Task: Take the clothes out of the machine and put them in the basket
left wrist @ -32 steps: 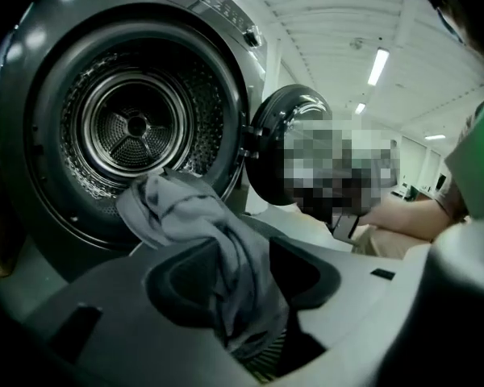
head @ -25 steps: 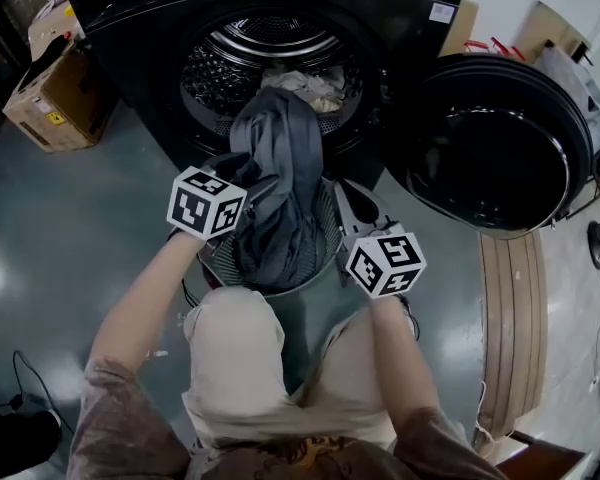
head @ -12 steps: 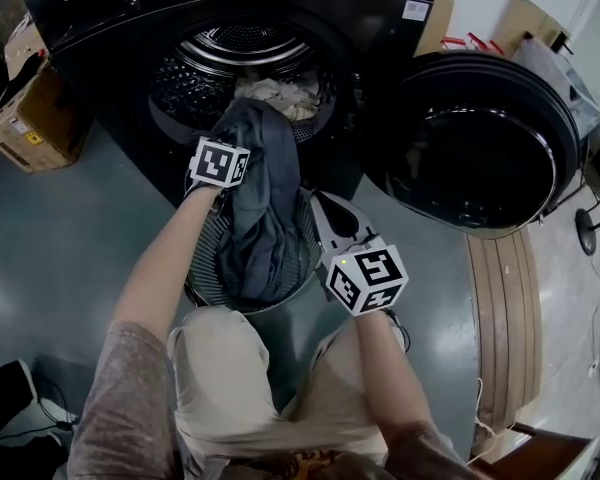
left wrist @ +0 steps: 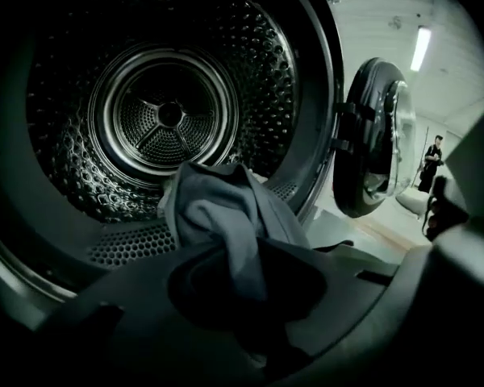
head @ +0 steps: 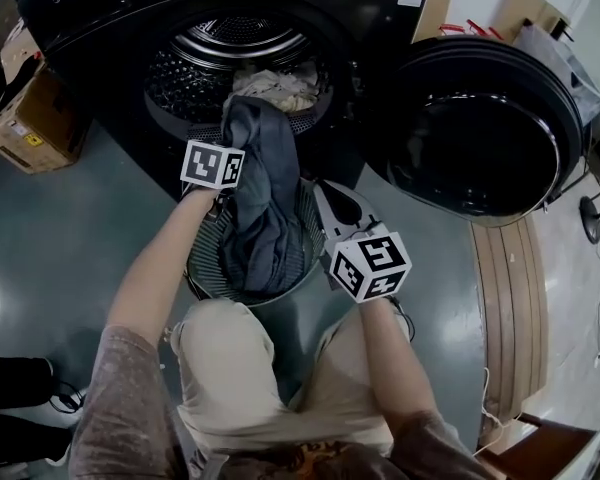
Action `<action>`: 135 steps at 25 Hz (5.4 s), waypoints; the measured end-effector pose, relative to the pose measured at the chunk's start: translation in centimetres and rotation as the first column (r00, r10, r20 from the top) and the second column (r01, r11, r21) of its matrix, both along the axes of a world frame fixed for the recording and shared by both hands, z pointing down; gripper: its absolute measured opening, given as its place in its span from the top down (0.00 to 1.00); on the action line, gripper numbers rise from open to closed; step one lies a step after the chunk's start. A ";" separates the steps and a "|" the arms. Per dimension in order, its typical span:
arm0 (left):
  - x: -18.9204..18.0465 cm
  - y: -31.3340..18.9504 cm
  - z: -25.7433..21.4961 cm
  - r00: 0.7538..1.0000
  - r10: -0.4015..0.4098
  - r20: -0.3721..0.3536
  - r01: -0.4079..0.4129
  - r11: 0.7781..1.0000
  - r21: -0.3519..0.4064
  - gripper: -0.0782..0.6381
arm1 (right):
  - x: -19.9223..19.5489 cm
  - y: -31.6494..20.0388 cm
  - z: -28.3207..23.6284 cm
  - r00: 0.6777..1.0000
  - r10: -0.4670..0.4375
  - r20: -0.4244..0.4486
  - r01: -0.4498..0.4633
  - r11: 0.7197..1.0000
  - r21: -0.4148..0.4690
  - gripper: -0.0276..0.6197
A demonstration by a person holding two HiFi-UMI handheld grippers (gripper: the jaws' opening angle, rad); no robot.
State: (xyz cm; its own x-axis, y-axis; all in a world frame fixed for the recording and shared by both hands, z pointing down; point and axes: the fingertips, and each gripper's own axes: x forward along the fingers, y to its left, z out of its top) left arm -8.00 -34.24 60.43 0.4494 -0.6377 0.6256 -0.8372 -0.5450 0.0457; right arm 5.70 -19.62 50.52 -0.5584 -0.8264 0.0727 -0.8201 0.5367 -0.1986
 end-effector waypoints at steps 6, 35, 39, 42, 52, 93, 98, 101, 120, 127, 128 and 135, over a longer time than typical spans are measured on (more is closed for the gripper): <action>-0.6 5.5 -3.5 0.994 0.079 -0.075 -0.079 0.997 0.005 0.82 | 0.4 -0.3 0.5 1.000 -0.002 0.002 0.002 1.000 -0.003 0.96; -0.8 15.4 -8.4 0.982 0.187 -0.025 -0.184 0.979 0.087 0.57 | -0.2 -0.6 1.4 1.000 -0.019 0.000 0.019 1.000 -0.017 0.96; -0.6 11.7 -8.2 0.989 0.151 -0.011 -0.147 0.978 0.146 0.55 | -0.4 -0.4 1.3 1.000 -0.018 -0.005 0.018 1.000 -0.016 0.96; 0.0 8.2 -7.3 0.990 0.137 0.023 -0.139 0.971 0.193 0.53 | -0.4 -0.4 1.1 1.000 -0.012 -0.006 0.012 1.000 -0.016 0.96; 3.5 -2.9 -4.7 0.978 0.179 0.111 -0.202 0.945 0.255 0.49 | -0.5 -1.4 1.7 1.000 0.020 -0.019 -0.021 0.999 -0.031 0.96; 3.8 -2.5 -6.2 0.977 0.213 -0.027 -0.206 0.964 0.166 0.88 | -0.4 -2.2 3.4 0.997 0.047 -0.053 -0.050 0.997 -0.063 0.96; 2.7 2.4 -9.0 0.975 0.214 -0.064 -0.201 0.965 0.168 0.88 | 0.2 -2.2 3.5 0.998 0.043 -0.043 -0.046 0.997 -0.061 0.96; 2.2 5.8 -9.7 0.971 0.229 -0.067 -0.215 0.962 0.165 0.88 | 0.8 -1.9 3.3 0.999 0.048 0.002 -0.048 0.996 -0.077 0.96; 4.0 19.4 -9.8 0.913 0.389 -0.124 -0.382 0.921 0.077 0.87 | -1.4 -0.8 2.2 0.999 -0.016 0.029 0.017 0.998 -0.053 0.96; 1.1 14.0 -9.0 0.970 0.240 -0.044 -0.231 0.962 0.143 0.60 | -0.8 -1.0 2.1 0.999 0.001 0.034 0.001 0.998 -0.059 0.96; 0.7 12.7 -8.9 0.976 0.215 -0.019 -0.209 0.964 0.163 0.53 | -0.8 -1.0 2.2 0.999 0.002 0.032 0.000 0.998 -0.059 0.96; 1.1 2.4 -7.2 0.989 0.133 0.063 -0.144 0.967 0.209 0.32 | -0.6 -0.5 1.7 1.000 0.008 0.003 -0.008 0.999 -0.043 0.96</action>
State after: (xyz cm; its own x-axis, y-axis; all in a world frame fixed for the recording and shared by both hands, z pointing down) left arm -6.90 -31.82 53.23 0.5152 -0.6920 0.5056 -0.7512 -0.6487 -0.1223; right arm 5.14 -20.17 52.23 -0.5524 -0.8268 0.1065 -0.8235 0.5214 -0.2236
